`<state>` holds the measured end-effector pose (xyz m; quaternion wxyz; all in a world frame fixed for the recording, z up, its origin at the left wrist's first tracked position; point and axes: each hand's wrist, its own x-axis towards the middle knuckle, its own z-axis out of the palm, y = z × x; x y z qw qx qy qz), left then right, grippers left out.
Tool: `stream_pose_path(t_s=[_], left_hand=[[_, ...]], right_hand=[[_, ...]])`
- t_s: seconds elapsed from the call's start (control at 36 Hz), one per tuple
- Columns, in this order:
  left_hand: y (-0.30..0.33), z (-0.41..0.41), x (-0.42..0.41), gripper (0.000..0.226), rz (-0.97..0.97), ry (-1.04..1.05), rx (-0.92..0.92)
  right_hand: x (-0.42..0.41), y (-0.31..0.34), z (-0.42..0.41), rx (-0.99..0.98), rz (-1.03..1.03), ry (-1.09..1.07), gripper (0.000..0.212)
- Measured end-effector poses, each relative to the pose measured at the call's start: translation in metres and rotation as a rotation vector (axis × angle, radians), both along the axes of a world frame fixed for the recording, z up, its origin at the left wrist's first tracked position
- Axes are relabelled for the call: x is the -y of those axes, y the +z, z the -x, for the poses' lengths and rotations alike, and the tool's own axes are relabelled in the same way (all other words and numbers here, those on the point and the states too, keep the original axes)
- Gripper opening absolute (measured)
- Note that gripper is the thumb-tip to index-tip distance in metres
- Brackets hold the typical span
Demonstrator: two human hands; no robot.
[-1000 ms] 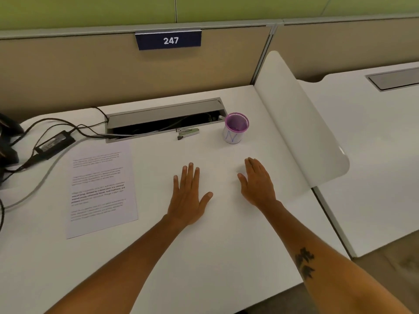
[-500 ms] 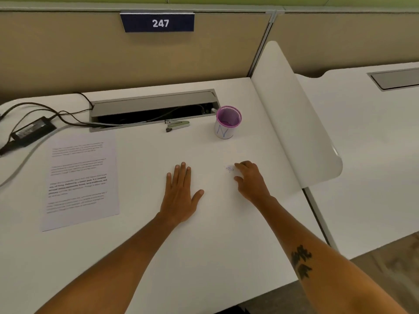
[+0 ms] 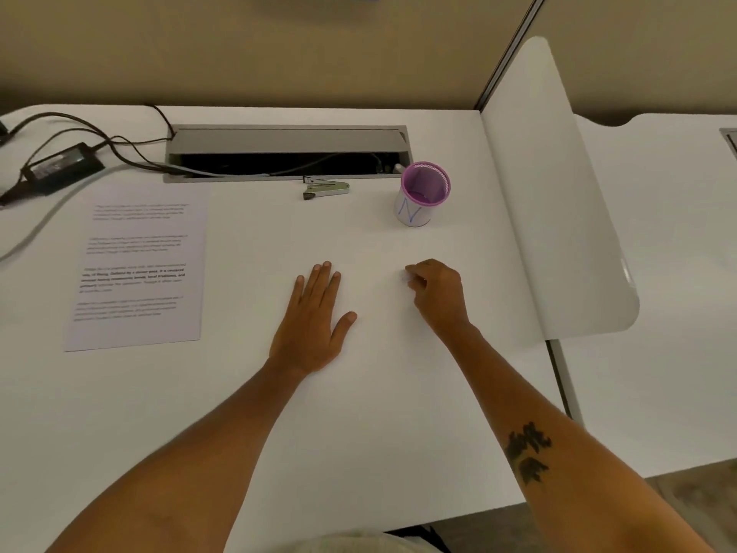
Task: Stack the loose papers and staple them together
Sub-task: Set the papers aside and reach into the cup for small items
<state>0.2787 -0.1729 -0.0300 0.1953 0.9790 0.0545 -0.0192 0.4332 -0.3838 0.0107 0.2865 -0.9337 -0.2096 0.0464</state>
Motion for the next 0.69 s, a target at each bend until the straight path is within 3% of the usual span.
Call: stream_pose_path(t_s=[0.08, 0.28, 0.5, 0.69], left_hand=[[0.001, 0.0, 0.001, 0.079, -0.002, 0.005, 0.004], [0.002, -0.001, 0.002, 0.08, -0.021, 0.005, -0.004], [0.004, -0.001, 0.001, 0.08, -0.031, 0.011, -0.006], [0.002, -0.001, 0.001, 0.078, -0.032, 0.011, -0.008]], right_hand=[[0.004, 0.0, 0.003, 0.006, -0.019, -0.015, 0.034], [-0.001, 0.003, 0.007, 0.035, -0.047, -0.015, 0.027], [-0.007, -0.003, 0.012, 0.117, 0.192, 0.159, 0.025], [-0.011, -0.007, 0.012, 0.137, 0.25, 0.161, 0.021]])
